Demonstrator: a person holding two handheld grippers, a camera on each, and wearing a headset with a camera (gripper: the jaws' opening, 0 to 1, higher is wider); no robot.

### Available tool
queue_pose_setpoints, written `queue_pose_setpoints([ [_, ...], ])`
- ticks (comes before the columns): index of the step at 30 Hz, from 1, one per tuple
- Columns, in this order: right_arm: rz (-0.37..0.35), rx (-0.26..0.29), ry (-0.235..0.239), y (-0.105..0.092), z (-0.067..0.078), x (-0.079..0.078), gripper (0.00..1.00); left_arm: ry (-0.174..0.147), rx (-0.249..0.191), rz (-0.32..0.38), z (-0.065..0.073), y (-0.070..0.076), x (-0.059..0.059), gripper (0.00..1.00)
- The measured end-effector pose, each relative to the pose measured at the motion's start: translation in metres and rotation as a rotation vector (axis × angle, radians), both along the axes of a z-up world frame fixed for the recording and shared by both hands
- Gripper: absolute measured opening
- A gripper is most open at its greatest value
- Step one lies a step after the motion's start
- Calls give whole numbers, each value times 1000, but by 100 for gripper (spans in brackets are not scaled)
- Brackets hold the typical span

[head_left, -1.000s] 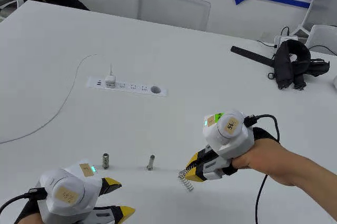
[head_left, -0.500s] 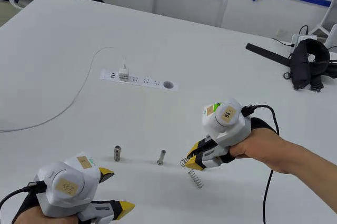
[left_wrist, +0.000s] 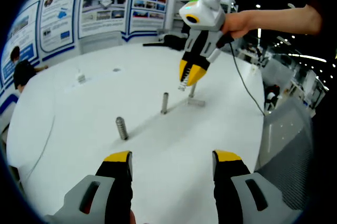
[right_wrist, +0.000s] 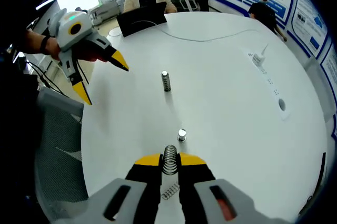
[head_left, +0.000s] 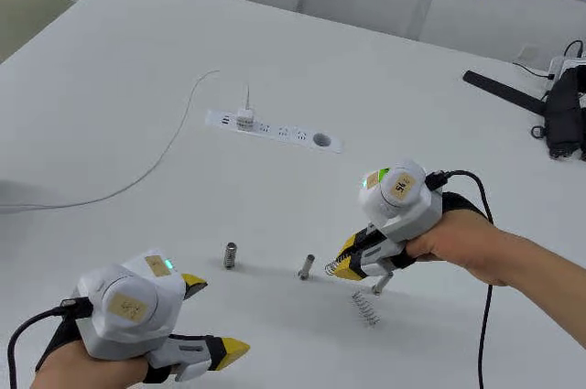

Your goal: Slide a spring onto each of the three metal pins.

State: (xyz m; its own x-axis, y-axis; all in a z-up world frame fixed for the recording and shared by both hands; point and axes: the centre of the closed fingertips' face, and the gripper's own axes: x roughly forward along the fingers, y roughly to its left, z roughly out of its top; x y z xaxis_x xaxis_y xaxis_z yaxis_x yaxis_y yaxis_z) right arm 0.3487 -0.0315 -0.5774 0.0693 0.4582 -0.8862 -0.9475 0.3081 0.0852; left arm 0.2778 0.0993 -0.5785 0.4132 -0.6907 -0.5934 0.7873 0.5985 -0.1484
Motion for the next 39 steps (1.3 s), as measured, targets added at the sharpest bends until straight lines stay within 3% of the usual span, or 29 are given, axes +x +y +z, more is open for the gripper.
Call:
queue_pose_setpoints([
  [20, 29, -13, 9, 8, -9, 20, 13, 20, -11, 22, -3, 4, 2, 65],
  [39, 63, -26, 24, 20, -16, 20, 13, 37, -18, 31, -5, 8, 0, 64],
])
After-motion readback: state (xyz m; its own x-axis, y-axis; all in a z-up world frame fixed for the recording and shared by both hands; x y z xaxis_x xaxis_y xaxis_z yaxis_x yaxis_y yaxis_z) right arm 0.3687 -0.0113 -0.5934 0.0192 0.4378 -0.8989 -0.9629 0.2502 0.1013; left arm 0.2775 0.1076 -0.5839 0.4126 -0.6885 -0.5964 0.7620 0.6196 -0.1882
